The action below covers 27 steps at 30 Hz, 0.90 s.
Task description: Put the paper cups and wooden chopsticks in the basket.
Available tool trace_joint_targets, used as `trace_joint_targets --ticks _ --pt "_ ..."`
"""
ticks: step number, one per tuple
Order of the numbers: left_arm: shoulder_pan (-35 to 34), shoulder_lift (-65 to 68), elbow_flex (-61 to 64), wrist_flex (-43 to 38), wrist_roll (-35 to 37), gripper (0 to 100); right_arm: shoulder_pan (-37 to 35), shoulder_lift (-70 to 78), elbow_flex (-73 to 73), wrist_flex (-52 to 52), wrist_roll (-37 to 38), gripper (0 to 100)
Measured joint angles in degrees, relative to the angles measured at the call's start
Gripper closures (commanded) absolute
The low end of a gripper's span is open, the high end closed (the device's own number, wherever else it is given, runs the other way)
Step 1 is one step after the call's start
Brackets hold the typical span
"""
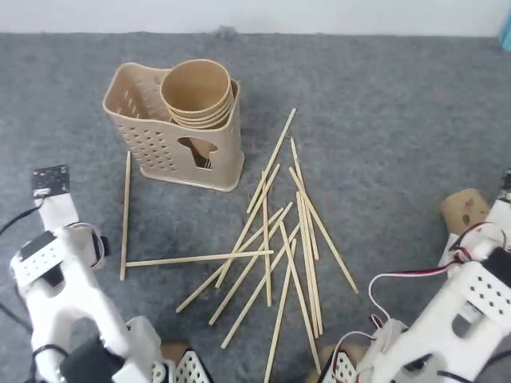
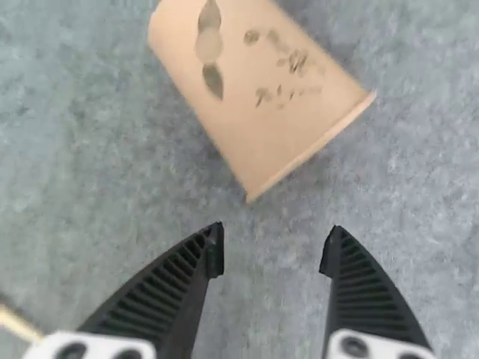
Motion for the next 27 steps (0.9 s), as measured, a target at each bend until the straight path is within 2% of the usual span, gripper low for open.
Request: trace_joint_targets --ticks 8,14,16,20,22,27 --pt "0.0 0.0 0.0 0.0 0.0 81 0.0 2.2 4.7 -12.9 -2.4 78.6" --pt "0.0 0.0 0.0 0.0 0.0 81 -0.6 15.3 4.2 -19.2 -4.3 78.7" --pt "0.0 0.0 0.0 0.0 0.0 81 -1.4 20.6 2.4 -21.1 -6.1 81.6" --pt "0.0 0.0 0.0 0.0 0.0 81 -1.6 27.4 -3.3 -21.6 -11.0 99.8" --pt "0.0 0.0 0.0 0.0 0.0 81 -1.6 27.8 -5.9 -19.9 -12.6 96.6" --pt "0.0 0.0 0.0 0.0 0.0 81 -1.6 28.0 -11.4 -13.0 -13.4 99.1"
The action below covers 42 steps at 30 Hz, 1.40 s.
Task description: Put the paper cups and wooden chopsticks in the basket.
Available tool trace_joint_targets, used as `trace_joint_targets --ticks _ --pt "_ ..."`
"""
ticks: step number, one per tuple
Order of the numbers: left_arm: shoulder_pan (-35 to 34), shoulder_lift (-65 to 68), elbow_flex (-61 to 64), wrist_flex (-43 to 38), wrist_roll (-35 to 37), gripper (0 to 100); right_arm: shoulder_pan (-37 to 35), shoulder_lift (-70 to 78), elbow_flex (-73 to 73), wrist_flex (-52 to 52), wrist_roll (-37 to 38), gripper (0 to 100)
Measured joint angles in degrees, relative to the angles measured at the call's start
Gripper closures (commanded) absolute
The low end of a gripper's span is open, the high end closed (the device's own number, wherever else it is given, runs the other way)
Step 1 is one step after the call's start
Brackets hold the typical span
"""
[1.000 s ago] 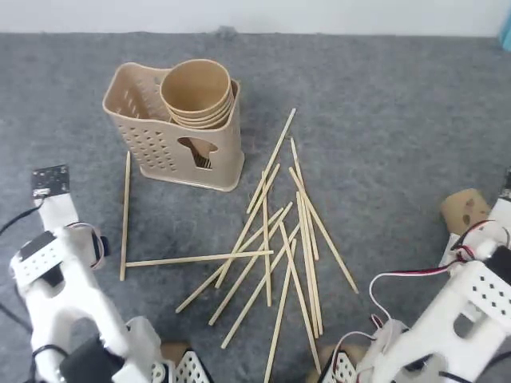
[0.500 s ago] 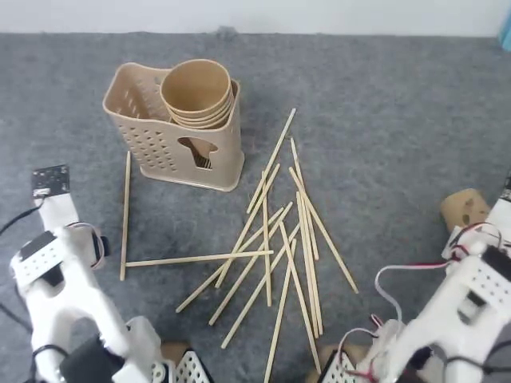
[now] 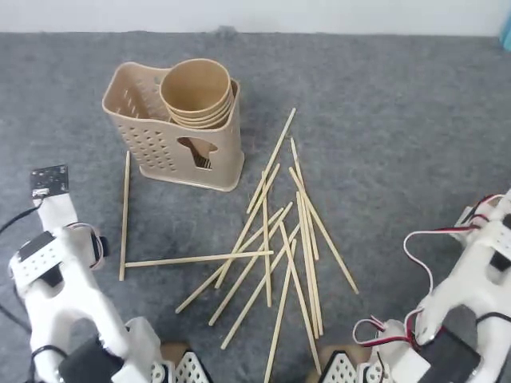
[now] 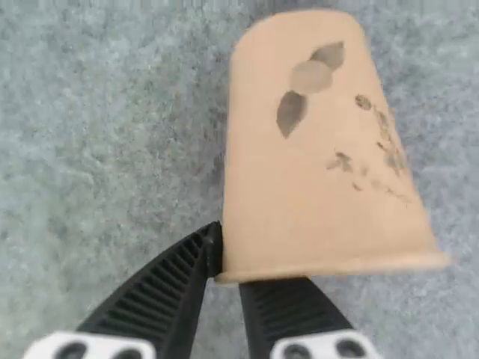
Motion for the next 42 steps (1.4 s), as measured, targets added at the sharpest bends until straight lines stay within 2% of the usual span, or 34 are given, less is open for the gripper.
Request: trace_joint_targets --ticks 10,14,19,27,34,37,42 --pt "0.0 0.0 0.0 0.0 0.0 81 -1.5 -11.5 -16.6 22.6 3.0 99.0" --pt "0.0 0.0 0.0 0.0 0.0 81 -8.0 -12.9 -28.6 34.5 6.6 99.0" --pt "0.0 0.0 0.0 0.0 0.0 81 -20.9 -12.7 -44.0 47.8 10.2 99.0" --pt "0.0 0.0 0.0 0.0 0.0 81 -41.8 -7.5 -62.1 48.6 11.0 99.0" --pt "0.0 0.0 0.0 0.0 0.0 81 -61.4 -0.7 -78.9 45.7 16.4 99.0" --pt "0.0 0.0 0.0 0.0 0.0 81 -68.0 3.9 -82.3 41.9 16.9 99.0" --pt "0.0 0.0 0.0 0.0 0.0 81 -73.7 13.4 -84.7 36.0 17.1 99.0"
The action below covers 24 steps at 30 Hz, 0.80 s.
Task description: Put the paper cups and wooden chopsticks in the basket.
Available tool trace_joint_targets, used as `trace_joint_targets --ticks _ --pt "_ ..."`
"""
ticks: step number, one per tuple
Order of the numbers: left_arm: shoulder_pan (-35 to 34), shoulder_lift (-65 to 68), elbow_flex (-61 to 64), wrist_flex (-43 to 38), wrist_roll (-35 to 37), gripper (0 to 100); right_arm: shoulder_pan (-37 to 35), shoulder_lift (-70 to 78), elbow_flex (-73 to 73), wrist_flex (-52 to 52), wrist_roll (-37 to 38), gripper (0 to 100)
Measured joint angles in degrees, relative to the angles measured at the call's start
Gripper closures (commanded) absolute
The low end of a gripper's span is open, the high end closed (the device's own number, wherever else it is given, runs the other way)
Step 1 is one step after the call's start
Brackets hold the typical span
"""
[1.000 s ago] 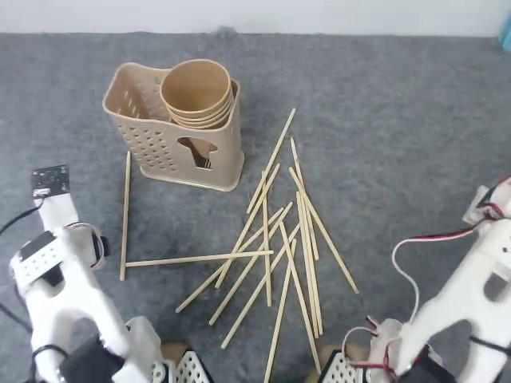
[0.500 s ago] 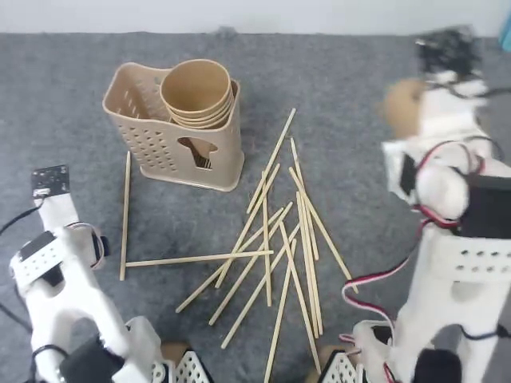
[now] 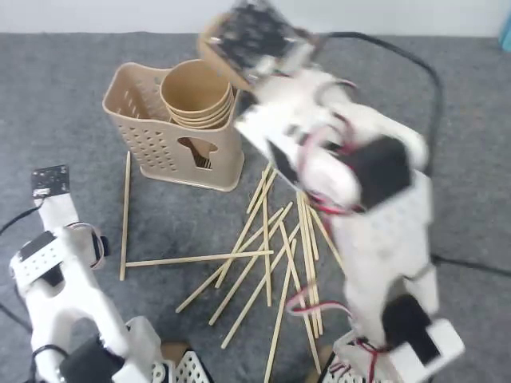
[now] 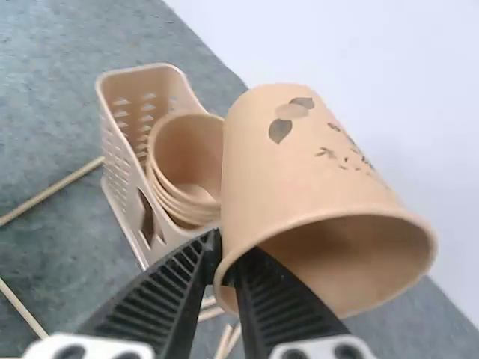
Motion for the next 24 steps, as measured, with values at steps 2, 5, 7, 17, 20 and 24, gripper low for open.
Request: trace_joint_targets --ticks 2,5,7,17,20,24 --pt "0.0 0.0 0.0 0.0 0.0 81 -1.3 2.9 -2.0 -0.5 0.0 99.0" --pt "0.0 0.0 0.0 0.0 0.0 81 -1.9 6.5 -4.7 -0.6 0.0 99.0" --pt "0.0 0.0 0.0 0.0 0.0 81 -1.9 8.7 -6.6 -0.4 0.0 99.0" --pt "0.0 0.0 0.0 0.0 0.0 81 -1.9 11.9 -10.9 3.7 3.6 91.9" --pt "0.0 0.0 0.0 0.0 0.0 81 -2.0 12.4 -11.0 5.0 4.7 86.4" --pt "0.0 0.0 0.0 0.0 0.0 81 -1.8 13.4 -11.0 5.3 4.8 86.1"
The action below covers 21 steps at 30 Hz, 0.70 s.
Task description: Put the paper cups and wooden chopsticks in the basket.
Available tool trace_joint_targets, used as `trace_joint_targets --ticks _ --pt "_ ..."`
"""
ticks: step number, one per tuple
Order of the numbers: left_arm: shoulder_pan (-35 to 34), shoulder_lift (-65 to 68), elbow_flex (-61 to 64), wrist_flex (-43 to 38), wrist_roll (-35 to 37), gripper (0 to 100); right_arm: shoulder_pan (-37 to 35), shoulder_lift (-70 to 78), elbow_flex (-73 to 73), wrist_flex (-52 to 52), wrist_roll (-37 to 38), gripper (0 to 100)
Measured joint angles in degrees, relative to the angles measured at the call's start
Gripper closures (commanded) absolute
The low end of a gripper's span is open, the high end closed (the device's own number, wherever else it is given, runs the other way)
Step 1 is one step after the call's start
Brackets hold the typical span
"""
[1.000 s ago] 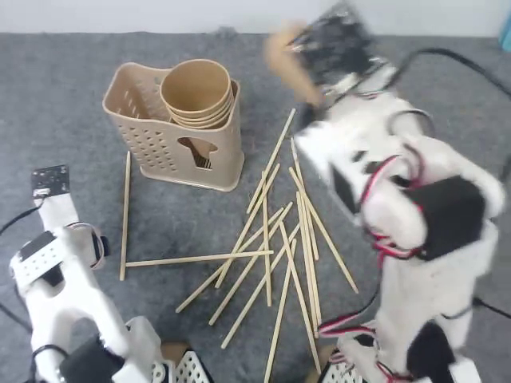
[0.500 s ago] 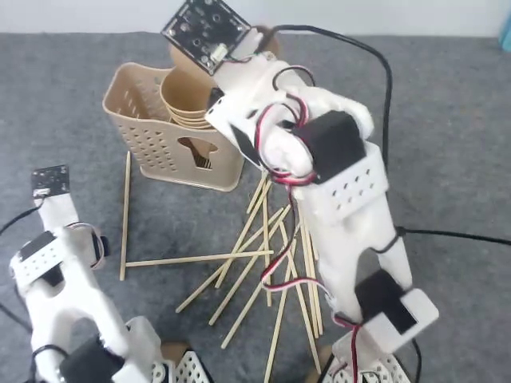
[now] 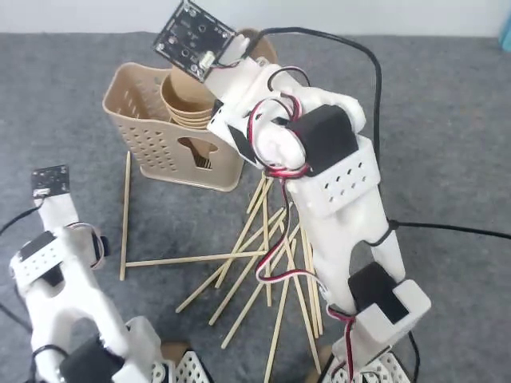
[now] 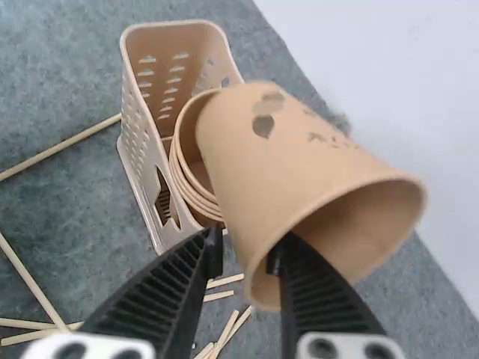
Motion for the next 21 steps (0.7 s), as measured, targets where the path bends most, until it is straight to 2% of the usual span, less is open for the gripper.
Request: trace_joint_targets --ticks 11,19,21 --pt "0.0 0.0 0.0 0.0 0.0 81 -0.1 0.2 -2.9 -3.4 -0.4 86.0" --pt "0.0 0.0 0.0 0.0 0.0 81 -0.2 0.0 -18.1 -0.3 -8.8 86.9" --pt "0.0 0.0 0.0 0.0 0.0 81 -0.3 -0.1 -19.1 3.3 -10.9 92.1"
